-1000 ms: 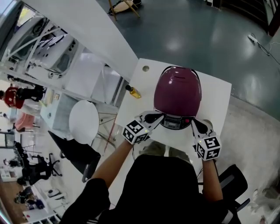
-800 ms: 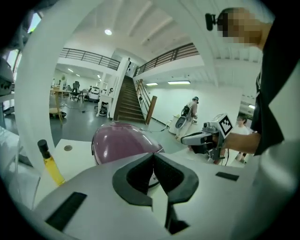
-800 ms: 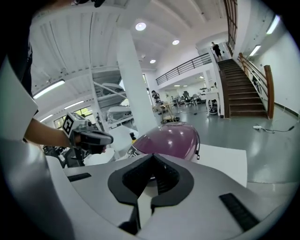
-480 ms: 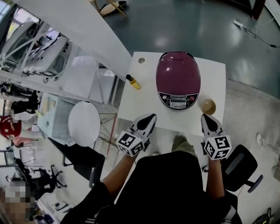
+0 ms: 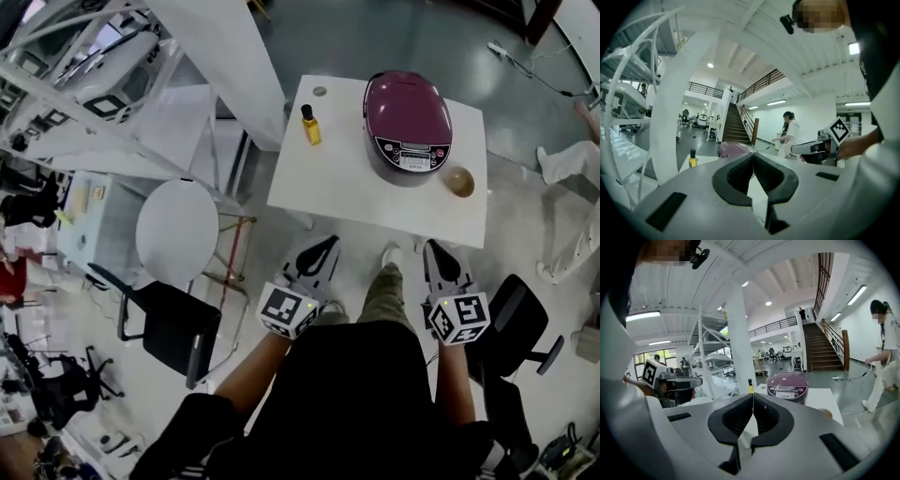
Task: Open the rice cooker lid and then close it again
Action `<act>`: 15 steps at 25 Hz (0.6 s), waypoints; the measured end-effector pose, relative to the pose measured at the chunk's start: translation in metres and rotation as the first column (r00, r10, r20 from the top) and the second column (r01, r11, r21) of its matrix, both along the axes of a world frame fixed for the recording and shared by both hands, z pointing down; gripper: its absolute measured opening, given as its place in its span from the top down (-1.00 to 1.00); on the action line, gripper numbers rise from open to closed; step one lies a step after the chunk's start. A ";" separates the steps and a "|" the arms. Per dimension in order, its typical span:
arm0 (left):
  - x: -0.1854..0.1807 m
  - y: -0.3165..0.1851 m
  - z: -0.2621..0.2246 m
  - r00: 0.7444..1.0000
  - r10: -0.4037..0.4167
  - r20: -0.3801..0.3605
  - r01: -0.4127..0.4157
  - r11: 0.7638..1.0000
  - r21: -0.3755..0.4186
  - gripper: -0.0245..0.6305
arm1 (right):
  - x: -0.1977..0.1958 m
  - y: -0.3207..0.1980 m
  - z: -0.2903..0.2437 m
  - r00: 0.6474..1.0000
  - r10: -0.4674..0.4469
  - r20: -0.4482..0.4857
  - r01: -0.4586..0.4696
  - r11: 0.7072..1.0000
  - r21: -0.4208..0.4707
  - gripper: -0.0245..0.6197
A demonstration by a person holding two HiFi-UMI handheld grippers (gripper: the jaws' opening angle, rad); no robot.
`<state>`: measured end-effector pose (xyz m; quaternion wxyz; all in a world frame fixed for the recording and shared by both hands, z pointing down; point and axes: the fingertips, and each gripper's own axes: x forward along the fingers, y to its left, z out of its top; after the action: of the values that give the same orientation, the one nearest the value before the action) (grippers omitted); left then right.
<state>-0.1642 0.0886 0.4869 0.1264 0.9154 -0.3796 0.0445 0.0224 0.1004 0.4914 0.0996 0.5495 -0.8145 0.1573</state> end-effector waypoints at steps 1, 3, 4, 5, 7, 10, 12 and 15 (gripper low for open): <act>-0.006 0.010 0.001 1.000 0.002 0.000 -0.002 1.000 0.006 0.92 | -0.008 0.009 0.001 1.000 -0.003 -0.011 0.003 1.000 -0.006 0.92; -0.019 0.026 0.000 1.000 -0.008 -0.023 0.008 1.000 0.006 0.92 | -0.022 0.025 0.000 1.000 -0.002 -0.018 0.002 1.000 -0.015 0.92; -0.026 0.033 -0.003 0.999 -0.017 -0.035 0.017 1.000 0.005 0.92 | -0.029 0.032 -0.002 1.000 -0.002 -0.014 0.002 1.000 -0.016 0.92; -0.035 0.040 -0.006 0.999 -0.025 -0.039 0.026 1.000 0.007 0.92 | -0.035 0.038 -0.005 1.000 -0.002 -0.008 0.002 1.000 -0.013 0.92; -0.052 0.051 -0.011 0.999 -0.045 -0.031 0.045 0.999 0.012 0.92 | -0.047 0.044 -0.011 1.000 -0.007 -0.008 0.007 1.000 -0.002 0.92; -0.077 0.056 -0.015 0.995 -0.099 -0.030 0.099 0.995 0.021 0.92 | -0.057 0.048 -0.018 0.999 -0.018 -0.044 0.018 1.000 0.017 0.92; -0.091 0.058 -0.016 0.991 -0.131 -0.020 0.132 0.991 0.029 0.92 | -0.061 0.050 -0.023 0.998 -0.019 -0.057 0.021 0.999 0.032 0.92; -0.097 0.061 -0.021 0.989 -0.145 -0.018 0.145 0.989 0.039 0.92 | -0.060 0.054 -0.032 0.998 -0.015 -0.063 0.018 0.998 0.056 0.92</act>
<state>-0.2612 0.1500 0.4658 0.1138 0.8880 -0.4450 0.0206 -0.0376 0.1543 0.4597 0.1108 0.5500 -0.8195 0.1163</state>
